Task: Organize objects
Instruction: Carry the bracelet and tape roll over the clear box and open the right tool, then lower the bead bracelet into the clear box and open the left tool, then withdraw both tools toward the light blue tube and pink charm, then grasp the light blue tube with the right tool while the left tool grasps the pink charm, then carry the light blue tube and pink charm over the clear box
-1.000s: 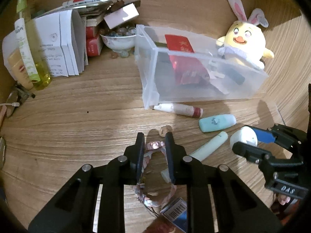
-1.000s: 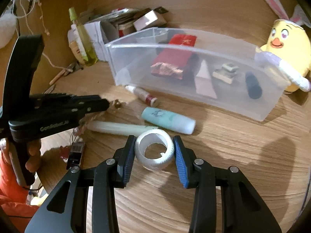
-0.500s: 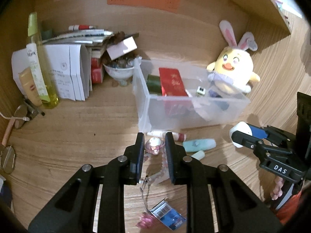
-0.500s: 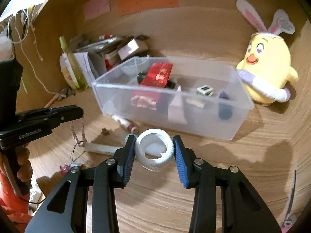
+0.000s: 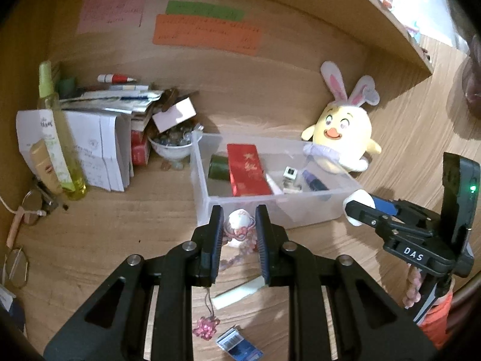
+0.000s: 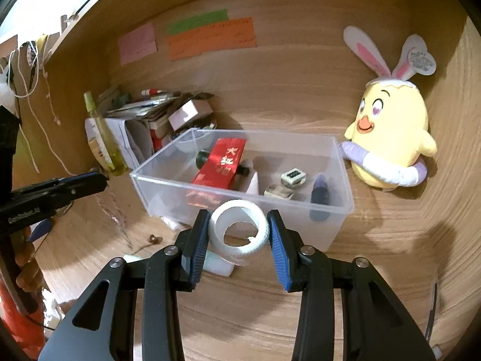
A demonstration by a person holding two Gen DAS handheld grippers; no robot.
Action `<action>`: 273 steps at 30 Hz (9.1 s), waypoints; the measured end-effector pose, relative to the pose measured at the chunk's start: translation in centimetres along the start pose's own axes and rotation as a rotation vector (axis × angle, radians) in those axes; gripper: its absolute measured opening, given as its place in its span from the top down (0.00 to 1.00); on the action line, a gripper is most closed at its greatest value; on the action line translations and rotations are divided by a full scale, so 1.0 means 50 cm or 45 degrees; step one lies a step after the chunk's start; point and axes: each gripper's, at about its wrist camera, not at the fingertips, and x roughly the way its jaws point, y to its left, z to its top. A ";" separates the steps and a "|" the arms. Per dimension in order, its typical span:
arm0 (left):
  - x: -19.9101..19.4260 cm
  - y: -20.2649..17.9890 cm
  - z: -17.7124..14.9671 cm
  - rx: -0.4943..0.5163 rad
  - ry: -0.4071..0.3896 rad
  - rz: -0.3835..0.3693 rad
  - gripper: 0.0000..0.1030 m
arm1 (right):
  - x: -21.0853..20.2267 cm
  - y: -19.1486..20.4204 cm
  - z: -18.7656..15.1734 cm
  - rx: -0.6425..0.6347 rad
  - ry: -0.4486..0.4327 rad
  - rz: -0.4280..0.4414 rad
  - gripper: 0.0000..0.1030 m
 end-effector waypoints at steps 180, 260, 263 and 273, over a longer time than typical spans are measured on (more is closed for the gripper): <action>0.054 0.074 -0.204 0.035 0.383 0.168 0.47 | 0.141 0.039 -0.112 -0.164 0.400 -0.019 0.78; 0.039 -0.020 0.120 -0.019 -0.200 0.043 0.80 | -0.026 -0.031 0.036 -0.014 -0.052 -0.009 0.78; 0.055 -0.018 0.123 -0.024 -0.185 0.051 0.80 | -0.025 -0.038 0.059 -0.017 -0.081 -0.023 0.78; 0.110 -0.019 0.124 -0.003 -0.121 0.083 0.80 | 0.004 -0.062 0.126 -0.024 -0.132 -0.070 0.78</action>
